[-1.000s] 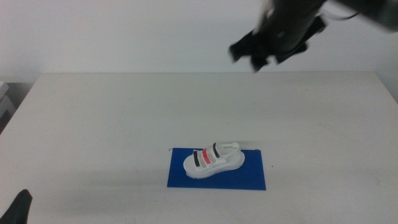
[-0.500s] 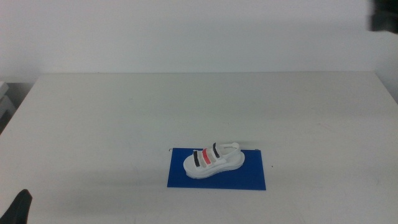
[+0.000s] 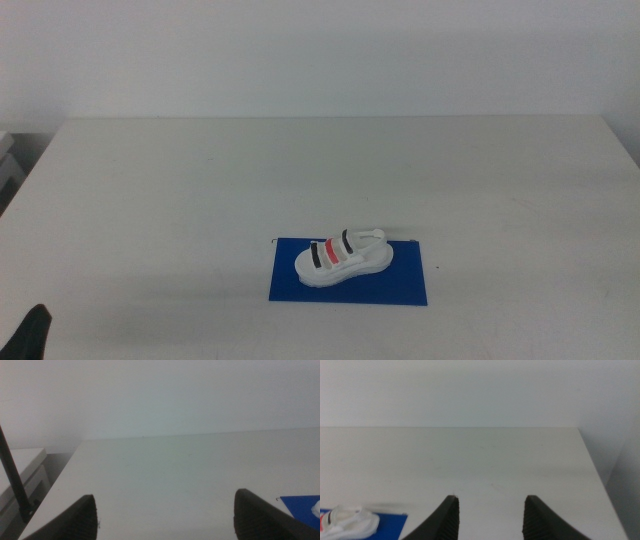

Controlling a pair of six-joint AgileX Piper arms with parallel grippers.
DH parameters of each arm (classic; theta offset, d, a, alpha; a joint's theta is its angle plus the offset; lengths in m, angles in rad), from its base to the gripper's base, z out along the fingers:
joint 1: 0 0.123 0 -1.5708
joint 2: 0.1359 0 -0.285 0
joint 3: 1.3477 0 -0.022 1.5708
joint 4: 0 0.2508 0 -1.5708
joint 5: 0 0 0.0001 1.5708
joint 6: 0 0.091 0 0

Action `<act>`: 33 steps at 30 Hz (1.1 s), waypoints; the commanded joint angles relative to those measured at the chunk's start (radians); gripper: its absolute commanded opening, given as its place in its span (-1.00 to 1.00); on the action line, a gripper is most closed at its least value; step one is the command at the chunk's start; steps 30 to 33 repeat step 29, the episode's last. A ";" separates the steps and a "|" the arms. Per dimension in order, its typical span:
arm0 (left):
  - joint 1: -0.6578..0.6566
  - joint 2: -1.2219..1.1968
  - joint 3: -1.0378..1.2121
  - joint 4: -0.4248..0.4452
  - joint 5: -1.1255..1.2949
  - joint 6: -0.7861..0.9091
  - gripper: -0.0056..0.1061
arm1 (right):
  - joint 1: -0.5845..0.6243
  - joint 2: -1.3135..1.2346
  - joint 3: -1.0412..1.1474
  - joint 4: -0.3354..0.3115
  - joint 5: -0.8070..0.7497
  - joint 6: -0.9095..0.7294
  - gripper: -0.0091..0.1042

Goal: Use one arm to grab the shoe from the table and place it on the mat.

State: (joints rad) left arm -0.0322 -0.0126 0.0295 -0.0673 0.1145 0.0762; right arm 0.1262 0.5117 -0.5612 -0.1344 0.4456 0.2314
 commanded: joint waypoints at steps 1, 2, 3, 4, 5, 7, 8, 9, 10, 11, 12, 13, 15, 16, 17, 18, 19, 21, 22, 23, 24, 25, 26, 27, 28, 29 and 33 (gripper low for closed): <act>-0.005 -0.013 0.007 -0.010 -0.082 -0.005 0.78 | -0.006 -0.095 0.075 0.007 -0.121 -0.028 -0.21; -0.005 -0.013 0.007 -0.010 -0.082 -0.005 0.78 | -0.006 -0.142 0.125 0.019 -0.121 -0.028 -0.21; -0.005 -0.013 0.007 -0.010 -0.082 -0.005 0.78 | -0.006 -0.190 0.174 0.026 -0.121 -0.028 -0.21; -0.005 -0.013 0.007 -0.010 -0.082 -0.005 0.78 | -0.006 -0.228 0.223 0.029 -0.122 -0.028 -0.21; -0.005 -0.013 0.007 -0.010 -0.082 -0.005 0.78 | -0.006 -0.276 0.269 0.029 -0.123 -0.028 -0.21; -0.005 -0.013 0.007 -0.010 -0.082 -0.005 0.78 | -0.006 -0.369 0.347 0.029 -0.132 -0.028 -0.21; -0.005 -0.013 0.007 -0.010 -0.082 -0.005 0.78 | -0.006 -0.414 0.384 0.029 -0.136 -0.028 -0.21; -0.005 -0.013 0.007 -0.010 -0.082 -0.005 0.78 | -0.006 -0.457 0.416 0.029 -0.136 -0.028 -0.21; -0.005 -0.013 0.007 -0.010 -0.082 -0.005 0.78 | -0.006 -0.490 0.439 0.029 -0.136 -0.028 -0.21; -0.005 -0.013 0.007 -0.010 -0.082 -0.005 0.78 | -0.006 -0.529 0.464 0.031 -0.136 -0.028 -0.21; -0.005 -0.013 0.007 -0.010 -0.082 -0.005 0.78 | -0.006 -0.557 0.485 0.031 -0.140 -0.028 -0.21; -0.005 -0.011 0.007 -0.010 -0.082 -0.005 0.78 | -0.006 -0.548 0.502 0.034 -0.154 -0.028 -0.21; -0.005 -0.011 0.007 -0.010 -0.082 -0.005 0.78 | -0.001 -0.541 0.537 0.041 -0.193 -0.028 -0.21; -0.005 -0.008 0.007 -0.010 -0.082 -0.005 0.78 | 0.000 -0.541 0.550 0.041 -0.221 -0.028 -0.21; -0.005 -0.007 0.007 -0.010 -0.082 -0.005 0.78 | 0.000 -0.544 0.569 0.040 -0.254 -0.028 -0.21; -0.005 -0.007 0.007 -0.010 -0.082 -0.005 0.78 | 0.000 -0.549 0.590 0.040 -0.295 -0.028 -0.21; -0.005 -0.007 0.007 -0.010 -0.082 -0.005 0.78 | 0.000 -0.549 0.599 0.041 -0.316 -0.028 -0.21; -0.005 -0.007 0.007 -0.010 -0.082 -0.005 0.78 | -0.001 -0.549 0.595 0.041 -0.336 -0.028 -0.21; -0.005 -0.007 0.007 -0.010 -0.082 -0.005 0.78 | -0.001 -0.549 0.595 0.041 -0.348 -0.028 -0.21; -0.005 -0.007 0.007 -0.010 -0.082 -0.005 0.78 | -0.001 -0.549 0.595 0.041 -0.356 -0.028 -0.21; -0.005 -0.007 0.007 -0.010 -0.082 -0.005 0.78 | -0.001 -0.549 0.595 0.041 -0.361 -0.028 -0.21; -0.005 -0.007 0.007 -0.010 -0.082 -0.005 0.78 | -0.001 -0.549 0.595 0.041 -0.365 -0.028 -0.21; -0.005 -0.007 0.007 -0.010 -0.082 -0.005 0.78 | -0.001 -0.549 0.595 0.041 -0.365 -0.028 -0.21; -0.005 -0.007 0.007 -0.010 -0.082 -0.005 0.78 | -0.001 -0.549 0.595 0.041 -0.365 -0.028 -0.21; -0.005 -0.007 0.007 -0.010 -0.082 -0.005 0.78 | -0.001 -0.549 0.595 0.041 -0.365 -0.028 -0.21; -0.005 -0.007 0.007 -0.010 -0.082 -0.005 0.78 | -0.001 -0.549 0.595 0.041 -0.365 -0.028 -0.21; -0.005 -0.007 0.007 -0.010 -0.082 -0.005 0.78 | -0.001 -0.549 0.595 0.041 -0.365 -0.028 -0.21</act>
